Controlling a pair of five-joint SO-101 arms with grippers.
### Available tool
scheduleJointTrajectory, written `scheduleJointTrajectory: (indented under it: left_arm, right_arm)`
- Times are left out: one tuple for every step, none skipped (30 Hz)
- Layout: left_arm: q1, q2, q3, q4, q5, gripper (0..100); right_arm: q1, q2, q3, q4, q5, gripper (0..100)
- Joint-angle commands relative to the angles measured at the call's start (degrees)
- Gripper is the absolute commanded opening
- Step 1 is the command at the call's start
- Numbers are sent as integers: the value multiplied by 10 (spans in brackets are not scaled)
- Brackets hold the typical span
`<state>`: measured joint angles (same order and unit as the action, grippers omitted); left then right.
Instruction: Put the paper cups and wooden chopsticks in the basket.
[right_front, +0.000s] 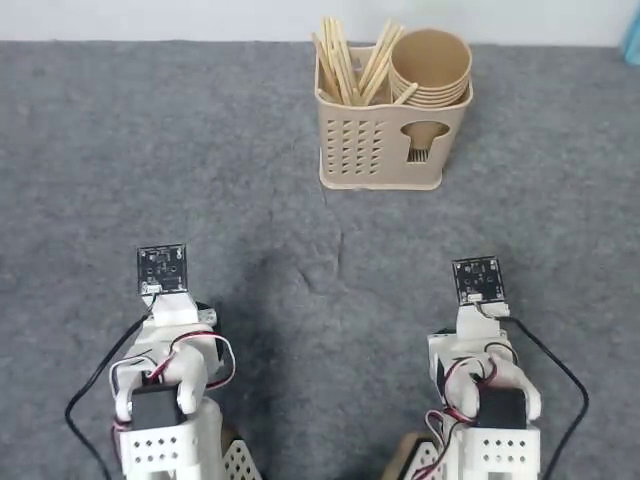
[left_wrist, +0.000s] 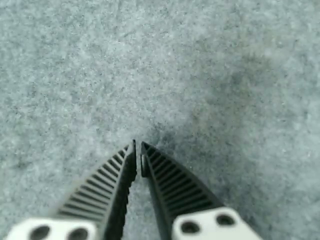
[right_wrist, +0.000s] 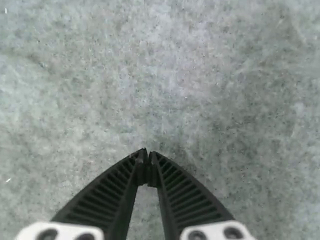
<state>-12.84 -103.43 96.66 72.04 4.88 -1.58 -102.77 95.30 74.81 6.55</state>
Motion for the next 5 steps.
scheduleJointTrajectory:
  left_arm:
    - [-3, -8, -1, 3, -5, 12]
    - [-3, -8, -1, 3, -5, 12]
    - [-3, -8, -1, 3, -5, 12]
    - [-3, -8, -1, 3, -5, 12]
    - [-3, -8, -1, 3, -5, 12]
  right_arm:
    - [5, -12, 11, 2, 7, 8]
    - [5, -12, 11, 2, 7, 8]
    - [5, -12, 11, 2, 7, 8]
    - [5, -12, 11, 2, 7, 8]
    - [5, -12, 11, 2, 7, 8]
